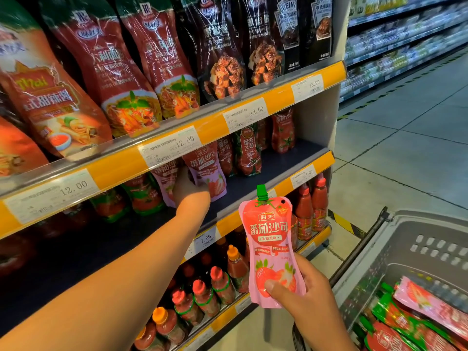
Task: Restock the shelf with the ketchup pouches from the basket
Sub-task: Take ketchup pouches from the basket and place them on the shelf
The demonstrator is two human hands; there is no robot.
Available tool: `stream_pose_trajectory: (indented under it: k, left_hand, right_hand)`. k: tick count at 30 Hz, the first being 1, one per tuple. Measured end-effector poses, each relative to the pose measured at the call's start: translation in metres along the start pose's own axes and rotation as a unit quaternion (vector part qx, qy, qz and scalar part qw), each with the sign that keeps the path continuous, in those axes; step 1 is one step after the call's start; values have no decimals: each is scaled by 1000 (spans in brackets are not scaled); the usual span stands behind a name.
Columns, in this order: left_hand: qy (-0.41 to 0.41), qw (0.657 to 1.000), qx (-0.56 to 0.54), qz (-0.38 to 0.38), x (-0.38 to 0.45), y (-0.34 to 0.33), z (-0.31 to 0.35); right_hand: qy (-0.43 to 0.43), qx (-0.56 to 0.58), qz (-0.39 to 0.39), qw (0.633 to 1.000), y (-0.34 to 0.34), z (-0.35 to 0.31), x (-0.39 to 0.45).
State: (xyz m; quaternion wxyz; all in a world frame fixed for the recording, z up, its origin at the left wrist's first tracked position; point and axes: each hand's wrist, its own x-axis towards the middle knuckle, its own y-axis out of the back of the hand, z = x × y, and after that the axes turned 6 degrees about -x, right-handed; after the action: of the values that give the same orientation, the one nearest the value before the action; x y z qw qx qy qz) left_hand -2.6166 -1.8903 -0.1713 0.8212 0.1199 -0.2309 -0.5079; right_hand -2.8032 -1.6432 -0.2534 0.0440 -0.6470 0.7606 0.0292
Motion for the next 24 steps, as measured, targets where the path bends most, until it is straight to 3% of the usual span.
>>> stream_pose_trajectory:
  k: [3,7,9,11,13,19,24]
  left_hand:
    - [9,995,-98,-17,-19,15,6]
    - [-18,974,-225,13,-103,64,14]
    - [35,955,-266,-125,-150,83,8]
    - [99,902,-288,-305,-189,90,0]
    - [99,883,-265,-376,-213,90,-4]
    - [90,916,-216,-324,-210,90,-5]
    - [111,936,-235,-238,-188,103,-3]
  right_hand:
    - [2,-5,-4,1000,0,1,0]
    - [9,-4,-12,1000,1,2,1]
    - [12,2,-18,1000,0,1,2]
    - [18,14,-34,999,-2,0,3]
    - [20,25,-60,998,-4,-3,4]
    - [44,8,-157,987,-12,-2,-1]
    - [65,0,-99,993,-12,0,-2]
